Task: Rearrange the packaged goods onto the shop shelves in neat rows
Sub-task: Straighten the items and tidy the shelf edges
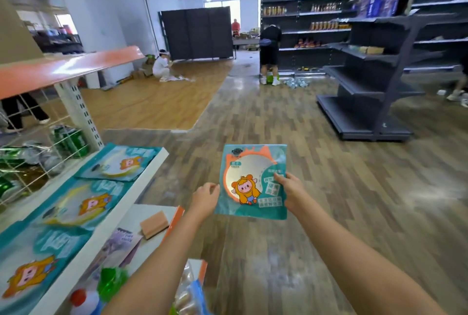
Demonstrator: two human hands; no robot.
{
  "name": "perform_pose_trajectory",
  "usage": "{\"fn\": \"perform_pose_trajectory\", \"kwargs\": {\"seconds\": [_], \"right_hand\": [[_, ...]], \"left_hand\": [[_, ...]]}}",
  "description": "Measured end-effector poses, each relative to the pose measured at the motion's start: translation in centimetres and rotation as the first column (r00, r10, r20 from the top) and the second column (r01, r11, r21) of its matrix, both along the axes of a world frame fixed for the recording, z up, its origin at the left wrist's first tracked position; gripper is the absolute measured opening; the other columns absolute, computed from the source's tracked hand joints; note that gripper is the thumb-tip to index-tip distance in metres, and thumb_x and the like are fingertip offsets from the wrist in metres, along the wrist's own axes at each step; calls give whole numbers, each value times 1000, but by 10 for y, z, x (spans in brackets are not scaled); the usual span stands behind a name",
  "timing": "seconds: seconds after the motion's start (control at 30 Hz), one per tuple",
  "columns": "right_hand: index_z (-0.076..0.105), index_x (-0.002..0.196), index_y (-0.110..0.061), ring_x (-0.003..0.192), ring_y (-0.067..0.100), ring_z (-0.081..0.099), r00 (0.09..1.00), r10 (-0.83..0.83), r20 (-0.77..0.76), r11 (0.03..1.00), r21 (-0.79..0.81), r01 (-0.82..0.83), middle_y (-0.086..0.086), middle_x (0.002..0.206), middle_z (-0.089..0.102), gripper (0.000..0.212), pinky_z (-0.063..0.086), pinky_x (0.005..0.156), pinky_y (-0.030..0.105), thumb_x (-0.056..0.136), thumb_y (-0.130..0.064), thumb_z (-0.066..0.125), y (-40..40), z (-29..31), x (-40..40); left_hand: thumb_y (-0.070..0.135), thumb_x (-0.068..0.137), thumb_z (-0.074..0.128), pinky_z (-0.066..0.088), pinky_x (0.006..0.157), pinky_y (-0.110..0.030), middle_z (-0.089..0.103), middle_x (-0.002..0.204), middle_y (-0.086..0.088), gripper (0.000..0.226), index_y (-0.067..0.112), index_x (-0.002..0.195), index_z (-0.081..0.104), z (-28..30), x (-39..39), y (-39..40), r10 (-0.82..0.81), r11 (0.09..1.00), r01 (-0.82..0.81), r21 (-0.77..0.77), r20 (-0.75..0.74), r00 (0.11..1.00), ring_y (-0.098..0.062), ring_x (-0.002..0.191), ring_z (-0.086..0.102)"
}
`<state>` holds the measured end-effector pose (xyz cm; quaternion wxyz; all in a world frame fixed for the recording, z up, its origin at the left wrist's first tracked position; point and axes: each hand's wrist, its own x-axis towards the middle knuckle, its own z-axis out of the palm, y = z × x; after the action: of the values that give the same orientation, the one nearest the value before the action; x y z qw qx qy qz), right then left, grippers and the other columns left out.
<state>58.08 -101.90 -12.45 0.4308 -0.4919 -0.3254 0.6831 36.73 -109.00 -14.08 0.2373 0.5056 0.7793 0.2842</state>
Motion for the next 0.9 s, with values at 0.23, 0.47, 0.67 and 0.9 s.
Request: {"fn": "perform_pose_trajectory", "kwargs": {"seconds": [0.23, 0.47, 0.67, 0.9], "right_hand": [[56, 92, -7, 72, 23, 65, 999, 27, 17, 1000, -7, -27, 9, 84, 66, 4, 55, 66, 39, 94, -9, 54, 63, -4, -32], [56, 93, -6, 72, 24, 63, 992, 126, 5, 992, -28, -125, 10, 84, 65, 4, 52, 63, 39, 94, -9, 54, 120, -14, -55], [56, 96, -7, 77, 26, 65, 962, 273, -11, 962, 6, -273, 11, 88, 66, 5, 54, 65, 42, 94, -10, 53, 191, 2, -83], [56, 95, -6, 75, 26, 63, 884, 468, -2, 883, 52, -467, 11, 88, 65, 5, 52, 64, 42, 95, -9, 52, 268, 33, -130]], "left_hand": [[35, 101, 37, 46, 89, -33, 56, 130, -8, 39, 11, 127, 52, -3, -34, 55, 32, 999, -31, -16, 49, 998, -21, 113, 54], [32, 100, 43, 45, 78, -26, 55, 131, -5, 38, 10, 130, 51, 1, -46, 111, 144, 989, -146, -13, 266, 953, -17, 107, 54], [25, 97, 51, 48, 92, -32, 57, 130, -11, 39, 4, 130, 51, 14, -66, 172, 255, 961, -277, -3, 403, 879, -27, 114, 58], [19, 93, 59, 54, 74, -33, 61, 123, -17, 37, -1, 124, 54, 41, -97, 213, 348, 876, -480, 47, 628, 697, -25, 88, 64]]}}
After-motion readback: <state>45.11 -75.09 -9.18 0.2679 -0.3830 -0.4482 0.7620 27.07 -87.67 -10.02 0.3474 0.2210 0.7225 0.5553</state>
